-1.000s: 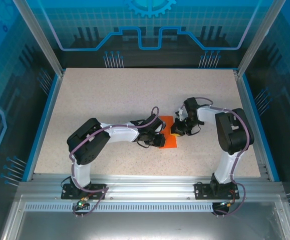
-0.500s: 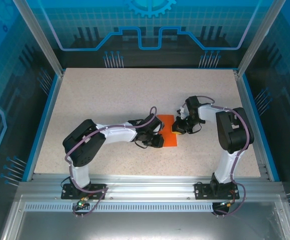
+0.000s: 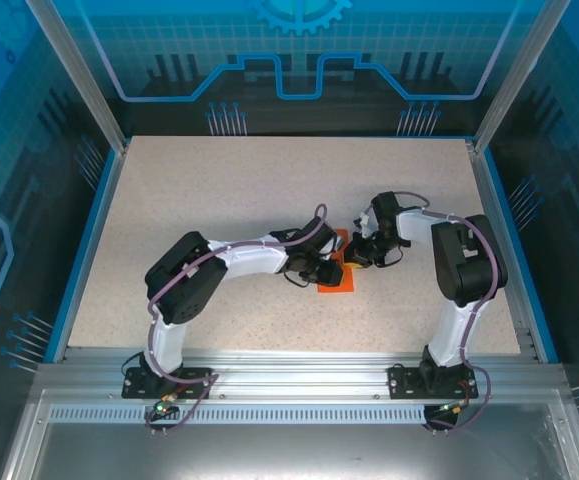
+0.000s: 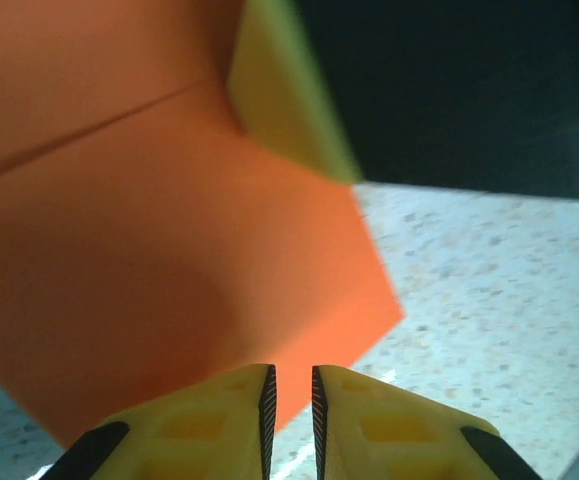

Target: Fold a paper plane with a square sheet of paper (fold left side to right side)

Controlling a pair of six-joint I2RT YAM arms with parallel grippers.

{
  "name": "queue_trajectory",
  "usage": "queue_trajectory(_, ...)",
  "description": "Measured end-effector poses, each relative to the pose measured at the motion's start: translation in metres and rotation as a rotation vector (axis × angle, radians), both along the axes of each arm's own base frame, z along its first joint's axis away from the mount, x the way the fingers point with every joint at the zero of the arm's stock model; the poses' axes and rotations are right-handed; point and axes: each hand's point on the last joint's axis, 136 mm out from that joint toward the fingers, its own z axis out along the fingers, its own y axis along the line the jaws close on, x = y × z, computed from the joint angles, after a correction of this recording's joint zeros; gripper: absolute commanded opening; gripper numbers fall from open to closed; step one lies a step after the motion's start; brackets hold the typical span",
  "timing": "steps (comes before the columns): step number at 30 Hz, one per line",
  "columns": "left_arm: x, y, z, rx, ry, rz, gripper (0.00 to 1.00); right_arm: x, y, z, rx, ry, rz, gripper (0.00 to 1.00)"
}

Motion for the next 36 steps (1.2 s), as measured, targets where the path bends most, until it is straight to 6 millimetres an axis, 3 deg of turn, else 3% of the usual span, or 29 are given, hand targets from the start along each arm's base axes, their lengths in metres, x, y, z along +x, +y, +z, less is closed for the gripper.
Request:
queue_trajectory(5, -0.006, 0.010, -0.011, 0.031, 0.024, 0.006, 0.21, 0.000, 0.000, 0.000, 0.004, 0.002, -0.001, 0.07)
queue_trajectory(11, -0.010, 0.015, -0.012, 0.002, 0.002, 0.012, 0.21, 0.000, 0.001, 0.000, 0.012, 0.003, 0.000, 0.07)
queue_trajectory(21, -0.033, 0.042, -0.013, -0.033, 0.003, 0.058, 0.21, -0.001, 0.004, 0.000, 0.034, 0.007, 0.004, 0.08)
queue_trajectory(25, -0.044, 0.057, -0.011, -0.028, 0.018, 0.072, 0.22, 0.000, 0.008, 0.001, 0.062, -0.004, 0.004, 0.17)
queue_trajectory(29, -0.049, 0.079, -0.005, -0.007, 0.041, 0.105, 0.33, 0.003, 0.014, 0.005, 0.116, -0.023, 0.004, 0.24)
queue_trajectory(32, -0.039, 0.087, 0.011, -0.033, 0.024, 0.147, 0.45, 0.004, 0.016, 0.009, 0.146, -0.036, -0.005, 0.33)
queue_trajectory(36, -0.018, 0.085, 0.029, -0.076, -0.003, 0.182, 0.52, 0.007, 0.012, 0.028, 0.152, -0.095, -0.014, 0.47)
